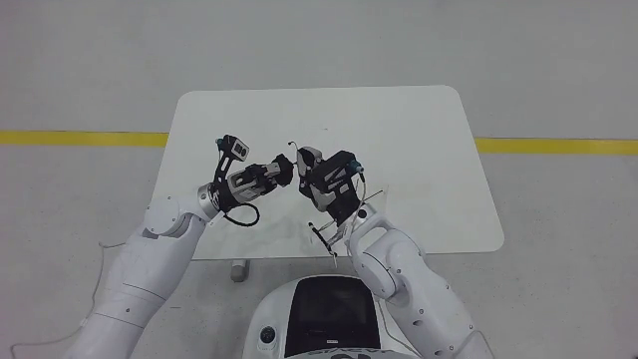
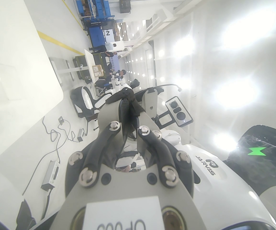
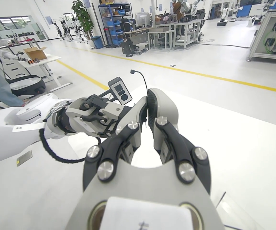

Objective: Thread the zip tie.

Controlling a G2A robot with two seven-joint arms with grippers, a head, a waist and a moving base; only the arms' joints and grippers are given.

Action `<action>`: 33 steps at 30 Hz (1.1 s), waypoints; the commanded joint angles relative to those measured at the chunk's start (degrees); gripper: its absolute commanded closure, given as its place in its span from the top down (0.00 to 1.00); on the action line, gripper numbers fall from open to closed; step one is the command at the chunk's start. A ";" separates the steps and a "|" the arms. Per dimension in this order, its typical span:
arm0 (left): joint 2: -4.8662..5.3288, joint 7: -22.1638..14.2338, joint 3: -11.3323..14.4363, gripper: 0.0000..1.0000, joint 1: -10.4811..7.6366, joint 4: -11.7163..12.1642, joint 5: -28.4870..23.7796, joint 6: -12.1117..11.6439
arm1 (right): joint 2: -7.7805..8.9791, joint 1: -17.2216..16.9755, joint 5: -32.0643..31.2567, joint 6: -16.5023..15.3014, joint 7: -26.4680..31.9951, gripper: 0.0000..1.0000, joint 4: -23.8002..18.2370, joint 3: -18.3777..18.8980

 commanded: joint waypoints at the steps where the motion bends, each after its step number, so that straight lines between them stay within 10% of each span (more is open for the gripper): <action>1: 0.00 0.00 0.00 0.00 0.00 0.00 0.00 0.00 | 0.02 0.09 0.12 0.09 0.05 0.00 0.18 -0.07; 33: 0.00 0.00 0.00 0.00 0.00 0.00 0.00 0.00 | 0.51 0.16 4.21 1.59 1.99 0.00 1.03 -0.56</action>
